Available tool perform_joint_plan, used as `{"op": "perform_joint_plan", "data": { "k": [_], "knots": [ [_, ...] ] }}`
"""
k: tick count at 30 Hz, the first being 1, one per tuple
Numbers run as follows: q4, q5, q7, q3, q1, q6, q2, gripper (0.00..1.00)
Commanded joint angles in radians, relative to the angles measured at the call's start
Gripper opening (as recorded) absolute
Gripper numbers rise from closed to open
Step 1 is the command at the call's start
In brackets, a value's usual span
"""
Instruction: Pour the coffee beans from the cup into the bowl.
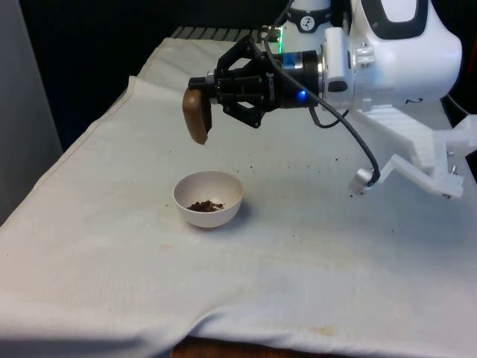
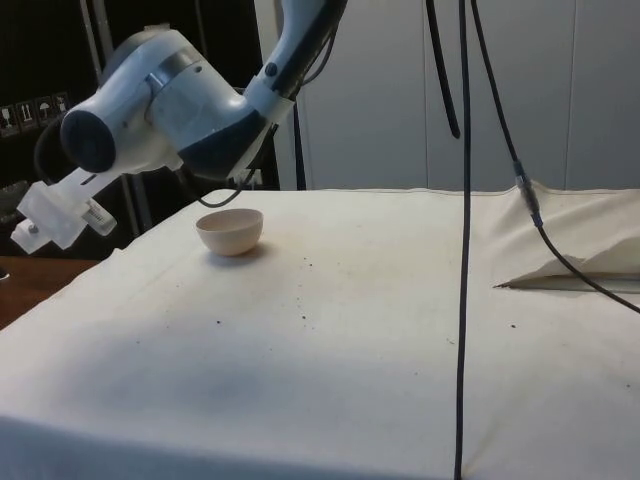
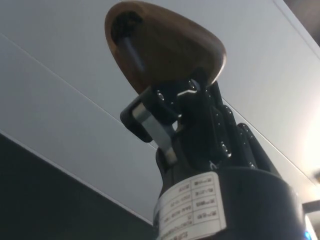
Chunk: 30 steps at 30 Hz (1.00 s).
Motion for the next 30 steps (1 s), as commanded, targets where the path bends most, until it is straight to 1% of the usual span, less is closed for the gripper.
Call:
{"op": "perform_joint_plan", "data": {
  "k": [1, 4, 5, 6, 11, 13, 14, 15, 21, 22, 23, 24, 30],
  "knots": [
    [0.007, -0.007, -0.009, -0.002, 0.007, -0.015, 0.007, 0.00],
    [0.008, -0.030, -0.013, 0.005, 0.010, -0.039, 0.012, 0.00],
    [0.001, -0.029, -0.003, 0.010, 0.004, -0.033, 0.006, 0.00],
    [0.008, -0.035, -0.014, 0.008, 0.010, -0.045, 0.013, 0.00],
    [0.010, -0.065, -0.018, 0.020, 0.014, -0.078, 0.019, 0.00],
    [0.010, -0.074, -0.019, 0.025, 0.015, -0.090, 0.022, 0.00],
    [0.001, -0.075, -0.009, 0.029, 0.009, -0.082, 0.015, 0.00],
    [0.010, -0.079, -0.020, 0.027, 0.016, -0.095, 0.023, 0.00],
    [0.010, -0.117, -0.026, 0.045, 0.019, -0.138, 0.030, 0.00],
    [0.009, -0.123, -0.027, 0.048, 0.018, -0.145, 0.031, 0.00],
    [0.001, -0.121, -0.016, 0.051, 0.013, -0.135, 0.025, 0.00],
    [0.009, -0.128, -0.028, 0.050, 0.018, -0.150, 0.032, 0.00],
    [0.008, -0.158, -0.031, 0.058, 0.021, -0.180, 0.039, 0.00]
  ]
}}
